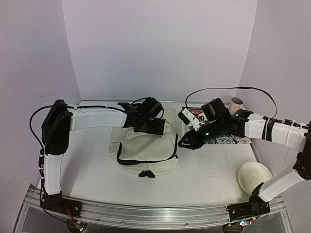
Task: Pack the student bag
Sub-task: Zip the student bag into the largest pocket of the bag, then pick up the largest pocket of the bag from the student bag.
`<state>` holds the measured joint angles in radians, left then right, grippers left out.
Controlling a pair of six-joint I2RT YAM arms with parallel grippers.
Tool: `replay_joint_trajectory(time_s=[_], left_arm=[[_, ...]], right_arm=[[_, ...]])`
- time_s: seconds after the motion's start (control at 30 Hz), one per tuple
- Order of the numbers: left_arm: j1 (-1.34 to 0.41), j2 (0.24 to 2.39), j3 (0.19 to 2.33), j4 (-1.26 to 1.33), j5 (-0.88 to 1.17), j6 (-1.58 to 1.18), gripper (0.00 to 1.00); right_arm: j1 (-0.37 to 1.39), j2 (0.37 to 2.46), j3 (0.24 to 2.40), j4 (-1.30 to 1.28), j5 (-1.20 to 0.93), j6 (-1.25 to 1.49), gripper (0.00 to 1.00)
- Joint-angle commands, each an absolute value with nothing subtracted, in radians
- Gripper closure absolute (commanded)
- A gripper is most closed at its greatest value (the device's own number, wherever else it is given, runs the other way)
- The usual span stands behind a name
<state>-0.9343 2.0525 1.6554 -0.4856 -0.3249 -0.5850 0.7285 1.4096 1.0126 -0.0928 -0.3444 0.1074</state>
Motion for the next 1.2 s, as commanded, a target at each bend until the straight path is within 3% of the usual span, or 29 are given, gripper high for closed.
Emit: replay_joint_trajectory(time_s=[0.0, 0.23, 0.47, 0.73, 0.97, 1.17], left_arm=[[-0.998, 1.943, 1.625, -0.547, -0.359, -0.651, 0.09], [-1.103, 1.91, 1.613, -0.548, -0.35, -0.739, 0.06], [-1.242, 1.972, 1.668, -0.56, -0.348, -0.775, 0.06], [-1.307, 1.982, 1.636, -0.562, -0.32, -0.893, 0.15], [-1.322, 1.988, 1.613, -0.545, -0.319, -1.031, 0.41], [-1.324, 1.956, 1.526, -0.433, -0.272, -1.132, 0.39]], right_arm=[[0.615, 1.348, 1.03, -0.13, -0.369, 0.153, 0.62], [0.512, 1.374, 0.99, -0.056, -0.369, 0.241, 0.46], [0.486, 1.456, 0.979, 0.022, -0.367, 0.302, 0.4], [0.487, 1.498, 0.967, 0.069, -0.394, 0.32, 0.38], [0.486, 1.506, 0.95, 0.104, -0.421, 0.332, 0.38], [0.486, 1.509, 0.939, 0.128, -0.443, 0.338, 0.37]])
